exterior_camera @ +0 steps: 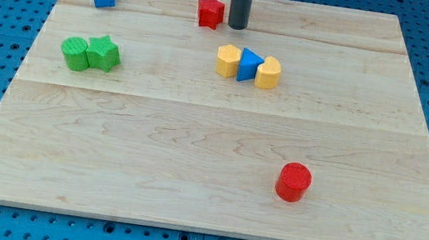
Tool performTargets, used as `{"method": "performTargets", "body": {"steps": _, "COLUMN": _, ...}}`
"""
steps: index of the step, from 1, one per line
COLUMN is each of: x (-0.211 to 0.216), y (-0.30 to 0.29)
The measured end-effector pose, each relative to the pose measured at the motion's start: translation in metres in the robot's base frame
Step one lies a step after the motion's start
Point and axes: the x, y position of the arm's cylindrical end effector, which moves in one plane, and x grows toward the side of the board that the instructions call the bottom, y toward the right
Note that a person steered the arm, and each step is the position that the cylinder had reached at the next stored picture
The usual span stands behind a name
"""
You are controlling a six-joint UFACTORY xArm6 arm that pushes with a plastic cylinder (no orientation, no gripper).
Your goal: Move the blue triangle right to the red star
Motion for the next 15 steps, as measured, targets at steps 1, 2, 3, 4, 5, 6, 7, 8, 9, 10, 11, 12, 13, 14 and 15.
{"method": "performTargets", "body": {"steps": 1, "x": 0.018, "y": -0.035}}
{"method": "performTargets", "body": {"steps": 2, "x": 0.048, "y": -0.05}}
{"method": "performTargets", "body": {"steps": 3, "x": 0.096, "y": -0.042}}
{"method": "performTargets", "body": {"steps": 4, "x": 0.113, "y": -0.026}}
{"method": "performTargets", "body": {"steps": 5, "x": 0.119, "y": 0.033}}
{"method": "performTargets", "body": {"steps": 6, "x": 0.093, "y": 0.039}}
{"method": "performTargets", "body": {"steps": 7, "x": 0.059, "y": 0.048}}
{"method": "performTargets", "body": {"steps": 8, "x": 0.054, "y": 0.075}}
{"method": "performTargets", "body": {"steps": 9, "x": 0.034, "y": 0.085}}
{"method": "performTargets", "body": {"steps": 10, "x": 0.022, "y": 0.109}}
{"method": "performTargets", "body": {"steps": 11, "x": 0.003, "y": 0.135}}
{"method": "performTargets", "body": {"steps": 12, "x": -0.001, "y": 0.163}}
{"method": "performTargets", "body": {"steps": 13, "x": 0.021, "y": 0.163}}
{"method": "performTargets", "body": {"steps": 14, "x": 0.029, "y": 0.163}}
{"method": "performTargets", "body": {"steps": 15, "x": 0.029, "y": 0.161}}
